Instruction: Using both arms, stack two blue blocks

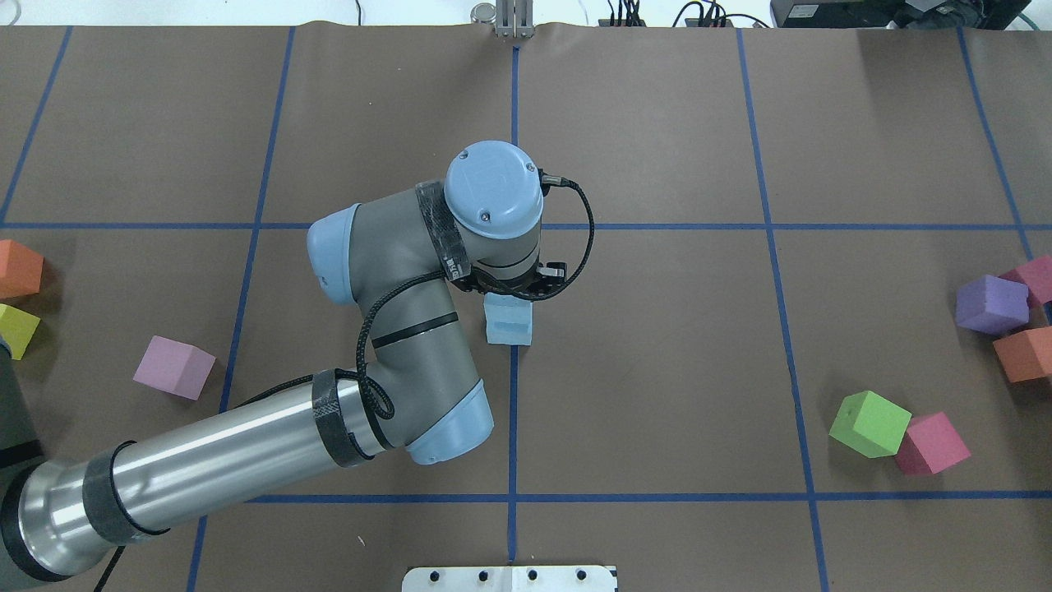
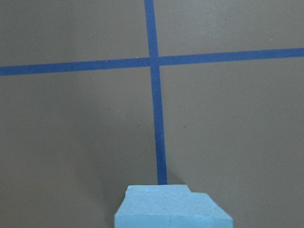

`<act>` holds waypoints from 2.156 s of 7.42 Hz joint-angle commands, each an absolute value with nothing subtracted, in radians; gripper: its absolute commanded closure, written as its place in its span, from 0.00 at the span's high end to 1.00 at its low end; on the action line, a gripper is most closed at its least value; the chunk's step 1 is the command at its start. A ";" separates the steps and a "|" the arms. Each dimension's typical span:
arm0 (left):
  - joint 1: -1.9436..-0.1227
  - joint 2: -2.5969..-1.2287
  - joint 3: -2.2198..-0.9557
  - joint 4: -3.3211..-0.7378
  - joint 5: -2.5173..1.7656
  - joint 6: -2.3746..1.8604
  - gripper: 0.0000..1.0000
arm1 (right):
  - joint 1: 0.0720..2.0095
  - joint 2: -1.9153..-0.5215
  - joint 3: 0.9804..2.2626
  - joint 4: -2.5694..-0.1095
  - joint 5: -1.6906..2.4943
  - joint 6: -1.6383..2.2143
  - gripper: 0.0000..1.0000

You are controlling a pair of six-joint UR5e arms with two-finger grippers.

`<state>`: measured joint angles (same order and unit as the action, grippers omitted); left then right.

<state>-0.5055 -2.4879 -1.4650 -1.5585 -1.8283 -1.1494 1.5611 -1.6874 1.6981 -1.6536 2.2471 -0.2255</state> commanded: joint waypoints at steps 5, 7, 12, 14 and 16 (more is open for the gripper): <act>-0.505 -2.465 -1.480 -1.585 -1.828 -1.147 0.98 | 1.560 -1.683 1.697 -1.654 2.247 -0.224 1.00; -0.553 -2.464 -1.598 -1.515 -1.877 -1.140 0.99 | 1.560 -1.677 1.695 -1.654 2.246 -0.225 1.00; -0.910 -2.162 -1.879 -1.356 -2.090 -0.600 0.99 | 1.562 -1.680 1.686 -1.654 2.249 -0.225 1.00; -1.142 -1.984 -1.861 -1.362 -2.220 -0.223 0.99 | 1.562 -1.680 1.686 -1.654 2.247 -0.225 1.00; -1.321 -1.819 -1.830 -1.377 -2.285 0.018 0.99 | 1.562 -1.680 1.686 -1.654 2.249 -0.225 1.00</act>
<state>-1.2062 -1.9305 -1.8432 -1.3680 -2.2445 -0.1323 1.5615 -1.6796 1.6858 -1.6536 2.2483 -0.2255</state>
